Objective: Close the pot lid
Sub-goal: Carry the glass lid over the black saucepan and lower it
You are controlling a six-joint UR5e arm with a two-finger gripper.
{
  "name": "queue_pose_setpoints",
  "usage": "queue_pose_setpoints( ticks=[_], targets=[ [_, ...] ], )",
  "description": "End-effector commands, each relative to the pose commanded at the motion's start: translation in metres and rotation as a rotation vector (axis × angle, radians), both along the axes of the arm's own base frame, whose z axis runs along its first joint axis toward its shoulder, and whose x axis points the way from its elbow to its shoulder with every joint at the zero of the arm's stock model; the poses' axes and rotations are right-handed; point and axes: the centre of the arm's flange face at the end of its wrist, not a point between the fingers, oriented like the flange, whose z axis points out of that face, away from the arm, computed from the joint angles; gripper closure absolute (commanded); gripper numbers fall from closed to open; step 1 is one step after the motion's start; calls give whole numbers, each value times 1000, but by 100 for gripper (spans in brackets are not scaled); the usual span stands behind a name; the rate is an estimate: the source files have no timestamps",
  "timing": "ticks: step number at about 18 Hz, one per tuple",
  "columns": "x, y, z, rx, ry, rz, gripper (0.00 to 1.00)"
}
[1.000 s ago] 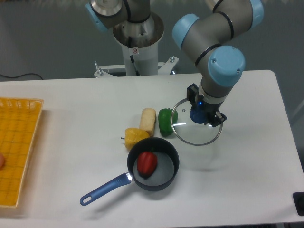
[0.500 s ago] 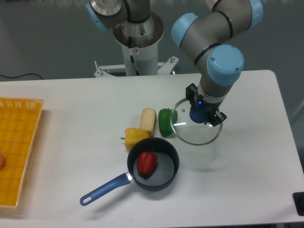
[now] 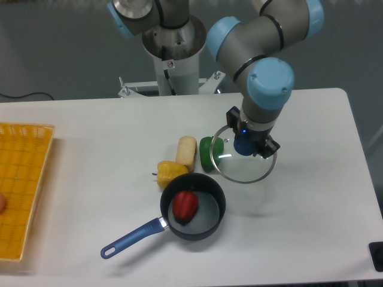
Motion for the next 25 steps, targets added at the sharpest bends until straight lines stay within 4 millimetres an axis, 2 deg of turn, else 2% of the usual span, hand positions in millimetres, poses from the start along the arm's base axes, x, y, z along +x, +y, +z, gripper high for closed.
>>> queue_pose_setpoints(
  ticks=[3,6,8,16,20,25],
  targets=[
    [12,16,1,24,36,54,59],
    [22,26,-14,67,81,68,59],
    [29,34,-16,80,96,68,59],
    [42,48,-25,90,77,76,59],
    [48,59,-40,84,62,120,59],
    [53,70,-42,112,79,123,59]
  ],
)
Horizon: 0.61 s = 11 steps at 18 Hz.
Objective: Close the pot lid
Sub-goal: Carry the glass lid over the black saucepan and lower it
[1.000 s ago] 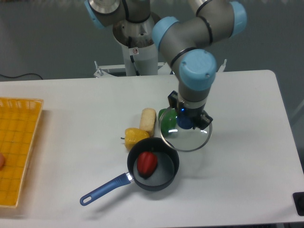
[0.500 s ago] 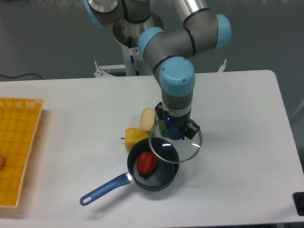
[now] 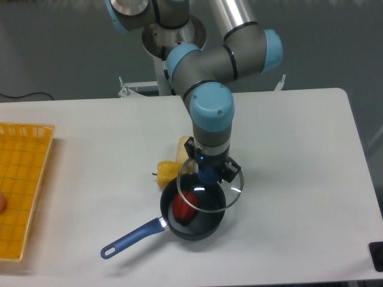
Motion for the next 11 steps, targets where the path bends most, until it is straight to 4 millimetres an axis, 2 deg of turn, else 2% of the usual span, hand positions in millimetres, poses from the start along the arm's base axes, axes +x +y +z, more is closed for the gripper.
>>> queue_pose_setpoints(
  ticks=[11],
  targets=[
    [10,21,-2,8,1,72,59]
  ],
)
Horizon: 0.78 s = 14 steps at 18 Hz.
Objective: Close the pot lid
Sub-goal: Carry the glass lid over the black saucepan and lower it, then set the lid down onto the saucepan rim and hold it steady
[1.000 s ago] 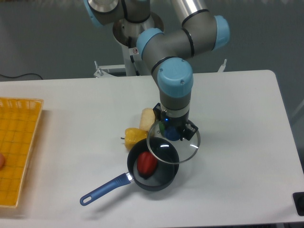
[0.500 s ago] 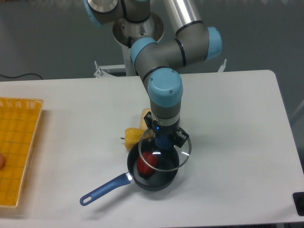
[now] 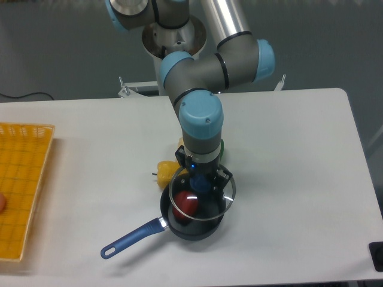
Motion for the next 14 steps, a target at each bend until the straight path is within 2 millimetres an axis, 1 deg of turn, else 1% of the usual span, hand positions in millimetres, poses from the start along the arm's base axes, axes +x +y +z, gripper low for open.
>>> queue_pose_setpoints(
  ticks=[1,8,14],
  targets=[
    [2,3,2,4,3,5,59],
    [8,17,-5,1,-1,9,59],
    [9,21,-10,-2,-3,20,58]
  ],
)
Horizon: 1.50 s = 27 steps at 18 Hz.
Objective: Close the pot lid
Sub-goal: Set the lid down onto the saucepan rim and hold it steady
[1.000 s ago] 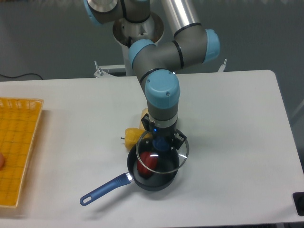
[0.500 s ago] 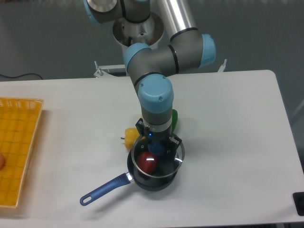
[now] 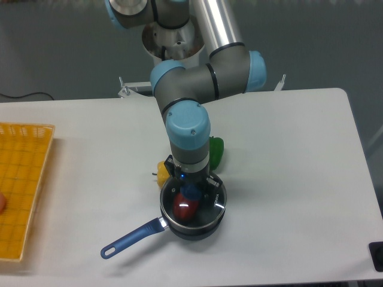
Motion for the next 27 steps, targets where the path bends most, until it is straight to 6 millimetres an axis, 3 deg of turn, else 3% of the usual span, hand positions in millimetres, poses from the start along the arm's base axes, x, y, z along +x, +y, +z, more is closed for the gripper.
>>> queue_pose_setpoints(
  ticks=[27],
  targets=[
    [6,4,-12,-15,-2,-14,56]
  ],
)
